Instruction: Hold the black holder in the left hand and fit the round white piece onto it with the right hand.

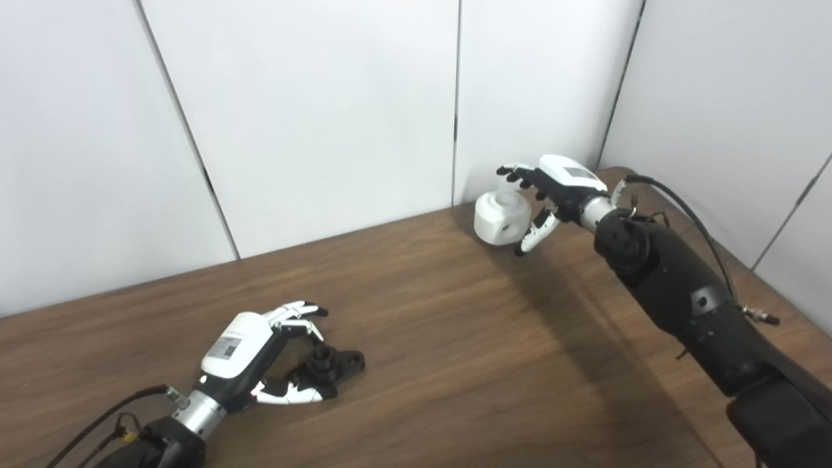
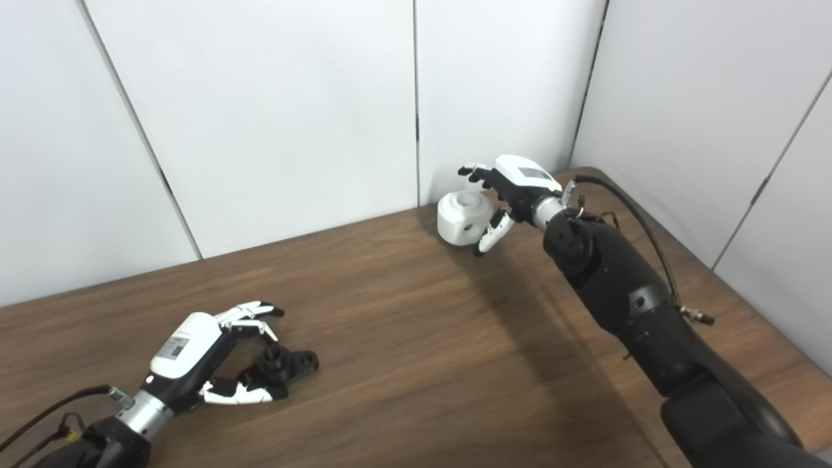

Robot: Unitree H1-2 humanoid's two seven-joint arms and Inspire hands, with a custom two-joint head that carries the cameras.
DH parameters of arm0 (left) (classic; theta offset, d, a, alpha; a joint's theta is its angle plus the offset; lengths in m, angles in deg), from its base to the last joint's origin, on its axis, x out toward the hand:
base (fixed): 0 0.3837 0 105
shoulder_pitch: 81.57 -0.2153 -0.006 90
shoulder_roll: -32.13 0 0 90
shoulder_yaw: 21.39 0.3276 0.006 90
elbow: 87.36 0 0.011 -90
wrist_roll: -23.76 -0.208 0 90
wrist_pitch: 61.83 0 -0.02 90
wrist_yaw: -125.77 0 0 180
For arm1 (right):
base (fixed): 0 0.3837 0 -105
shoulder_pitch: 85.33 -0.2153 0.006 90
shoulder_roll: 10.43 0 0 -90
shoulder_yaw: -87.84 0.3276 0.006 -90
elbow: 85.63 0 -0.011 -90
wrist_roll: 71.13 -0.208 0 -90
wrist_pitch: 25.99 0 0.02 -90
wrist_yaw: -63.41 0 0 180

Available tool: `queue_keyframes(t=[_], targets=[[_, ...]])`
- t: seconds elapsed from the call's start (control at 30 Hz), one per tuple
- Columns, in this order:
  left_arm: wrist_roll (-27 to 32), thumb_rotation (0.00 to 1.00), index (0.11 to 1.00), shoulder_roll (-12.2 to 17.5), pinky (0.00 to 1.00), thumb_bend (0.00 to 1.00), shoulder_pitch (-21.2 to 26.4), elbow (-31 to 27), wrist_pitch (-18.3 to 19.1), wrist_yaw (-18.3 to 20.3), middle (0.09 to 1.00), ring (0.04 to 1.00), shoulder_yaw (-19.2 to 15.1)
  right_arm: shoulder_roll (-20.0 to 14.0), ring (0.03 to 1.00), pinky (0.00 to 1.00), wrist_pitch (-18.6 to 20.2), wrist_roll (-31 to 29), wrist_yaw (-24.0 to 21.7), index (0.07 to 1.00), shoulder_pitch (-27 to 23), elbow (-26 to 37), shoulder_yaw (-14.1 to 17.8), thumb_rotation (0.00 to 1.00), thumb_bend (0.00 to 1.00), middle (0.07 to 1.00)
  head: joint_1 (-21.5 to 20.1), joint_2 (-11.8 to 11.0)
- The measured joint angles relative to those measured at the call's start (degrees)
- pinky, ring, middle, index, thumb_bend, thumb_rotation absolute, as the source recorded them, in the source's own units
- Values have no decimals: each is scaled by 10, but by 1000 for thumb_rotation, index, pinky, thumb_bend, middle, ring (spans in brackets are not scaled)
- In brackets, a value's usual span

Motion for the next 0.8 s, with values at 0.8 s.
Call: queue_keyframes(t=[0.8], targets=[[-7,72,488,1,715,523,-3,-3,0,0,823,868,-5,-3,785,643,18,40,-11,815,-23,0,-16,142,934,837,8,0]])
